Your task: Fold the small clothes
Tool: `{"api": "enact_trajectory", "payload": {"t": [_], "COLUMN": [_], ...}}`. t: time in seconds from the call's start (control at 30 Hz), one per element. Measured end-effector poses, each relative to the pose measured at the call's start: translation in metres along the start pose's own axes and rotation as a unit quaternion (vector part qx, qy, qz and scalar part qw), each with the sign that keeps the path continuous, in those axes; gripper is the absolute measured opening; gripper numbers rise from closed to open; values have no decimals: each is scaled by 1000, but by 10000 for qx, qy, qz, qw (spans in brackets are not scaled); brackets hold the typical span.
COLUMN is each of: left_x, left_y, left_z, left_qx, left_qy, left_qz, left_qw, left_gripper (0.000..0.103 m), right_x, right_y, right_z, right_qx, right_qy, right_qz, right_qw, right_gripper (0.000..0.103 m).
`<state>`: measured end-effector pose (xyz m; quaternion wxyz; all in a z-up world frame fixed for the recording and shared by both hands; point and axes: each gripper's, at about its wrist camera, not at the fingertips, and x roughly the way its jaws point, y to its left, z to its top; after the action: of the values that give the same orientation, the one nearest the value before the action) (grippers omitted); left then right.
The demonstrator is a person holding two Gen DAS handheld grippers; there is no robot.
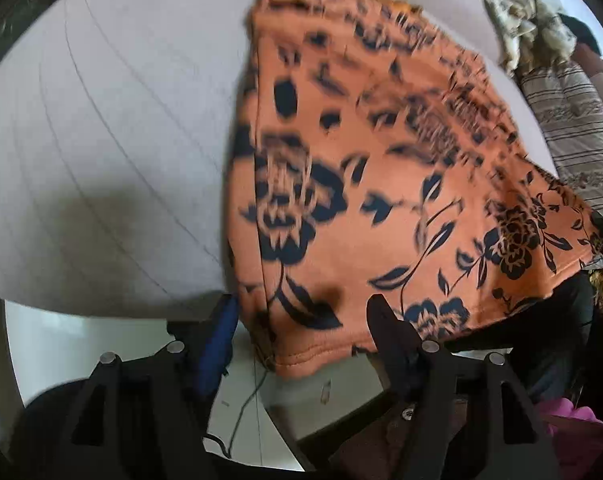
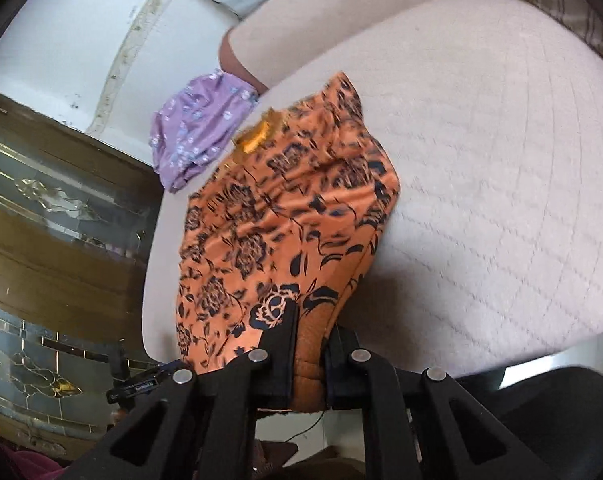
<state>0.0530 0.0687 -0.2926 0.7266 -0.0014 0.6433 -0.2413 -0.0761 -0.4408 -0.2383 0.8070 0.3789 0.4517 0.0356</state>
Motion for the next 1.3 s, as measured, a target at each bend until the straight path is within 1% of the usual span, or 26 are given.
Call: {"api": "enact_trajectory", "payload": {"t": [0.03, 0.13, 0.17, 0.2, 0.23, 0.27, 0.3, 0.33, 0.5, 0.6, 0.7, 0.8, 0.93, 1.03, 1.17, 1.3], "left_x": [6, 7, 6, 4, 3, 0, -3, -7, -20, -29, -44, -64, -95, -110, -110, -89], "left_y": [0, -3, -2, -1, 0, 1, 4, 6, -11, -11, -8, -10, -8, -9, -12, -11], "left_z": [0, 1, 0, 0, 0, -1, -1, -2, -5, -3, 5, 24, 62, 101, 161, 226], "left_qx": [-53, -19, -21, -35, -55, -92, -149, -177, 139, 126, 41, 21, 37, 109, 141, 111], "left_qy": [43, -21, -37, -61, -75, -87, -111, -166, -465, -568, -751, -1057, -1442, -1700, -1843, -1815], "left_qz": [25, 158, 177, 239, 254, 167, -15, -131, -180, -331, -559, -730, -843, -752, -614, -397], "left_qw": [10000, 9999, 9998, 9997, 9996, 9998, 9998, 9996, 9987, 9978, 9956, 9917, 9859, 9825, 9809, 9825], "left_gripper": [68, 66, 56, 48, 29, 11, 9, 9, 9, 9, 9, 9, 9, 9, 9, 9], "right_x": [4, 11, 12, 11, 10, 11, 10, 11, 15, 14, 5, -4, -12, -11, 7, 44], "right_y": [-3, -9, -13, -15, -19, -22, -24, -25, -27, -23, -15, -7, 0, 4, 6, 4], "right_z": [-2, -7, -8, -8, -6, -6, -7, -7, -11, -11, -5, 8, 36, 66, 118, 176], "right_qx": [-8, 15, 60, 89, 108, 128, 158, 185, 211, 153, 101, 66, 113, 203, 382, 530], "right_qy": [44, 135, 151, 155, 160, 166, 166, 174, 214, 202, 38, -223, -602, -922, -1252, -1435], "right_qz": [-30, -117, -134, -180, -218, -236, -238, -228, -249, -224, -81, 48, 241, 385, 546, 541], "right_qw": [10000, 9998, 9998, 9997, 9996, 9995, 9995, 9994, 9992, 9994, 9999, 9997, 9978, 9948, 9899, 9868], "right_gripper": [11, 11, 11, 11, 11, 11, 11, 11, 11, 11, 11, 11, 11, 11, 11, 11]}}
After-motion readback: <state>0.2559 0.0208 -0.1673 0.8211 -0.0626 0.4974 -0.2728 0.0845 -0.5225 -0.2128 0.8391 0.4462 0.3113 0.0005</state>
